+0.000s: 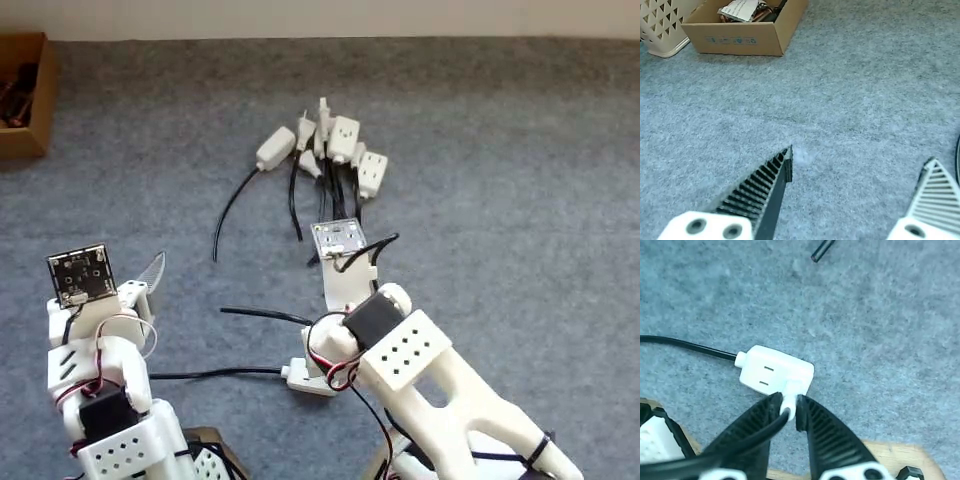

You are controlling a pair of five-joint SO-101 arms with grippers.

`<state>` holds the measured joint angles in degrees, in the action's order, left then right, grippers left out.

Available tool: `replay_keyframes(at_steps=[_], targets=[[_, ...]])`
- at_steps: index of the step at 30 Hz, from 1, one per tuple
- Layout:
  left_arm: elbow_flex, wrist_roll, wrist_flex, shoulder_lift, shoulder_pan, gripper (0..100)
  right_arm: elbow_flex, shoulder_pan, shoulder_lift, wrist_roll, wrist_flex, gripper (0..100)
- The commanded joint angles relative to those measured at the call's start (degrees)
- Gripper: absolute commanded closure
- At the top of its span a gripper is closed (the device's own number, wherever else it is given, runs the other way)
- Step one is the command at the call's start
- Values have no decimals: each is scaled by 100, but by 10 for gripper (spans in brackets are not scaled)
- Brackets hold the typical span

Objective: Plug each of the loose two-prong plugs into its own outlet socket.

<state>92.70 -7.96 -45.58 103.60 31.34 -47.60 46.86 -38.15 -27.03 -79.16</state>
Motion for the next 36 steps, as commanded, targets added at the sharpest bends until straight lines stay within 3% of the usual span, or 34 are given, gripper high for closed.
replay_keyframes(at_steps=[1, 10, 23, 29, 36], targets=[[-13, 44, 105, 31, -75, 624, -145, -75, 145, -44, 119, 993], [-13, 44, 97, 31, -75, 624, -884, -409, 154, 281, 787, 993], [-13, 44, 105, 31, -75, 624, -1191, -382, 145, 281, 822, 993], [-13, 53, 105, 31, -75, 624, -1604, 75, 92, 1090, 848, 993], [-13, 53, 105, 31, -75, 624, -1657, 154, 145, 1090, 840, 993]])
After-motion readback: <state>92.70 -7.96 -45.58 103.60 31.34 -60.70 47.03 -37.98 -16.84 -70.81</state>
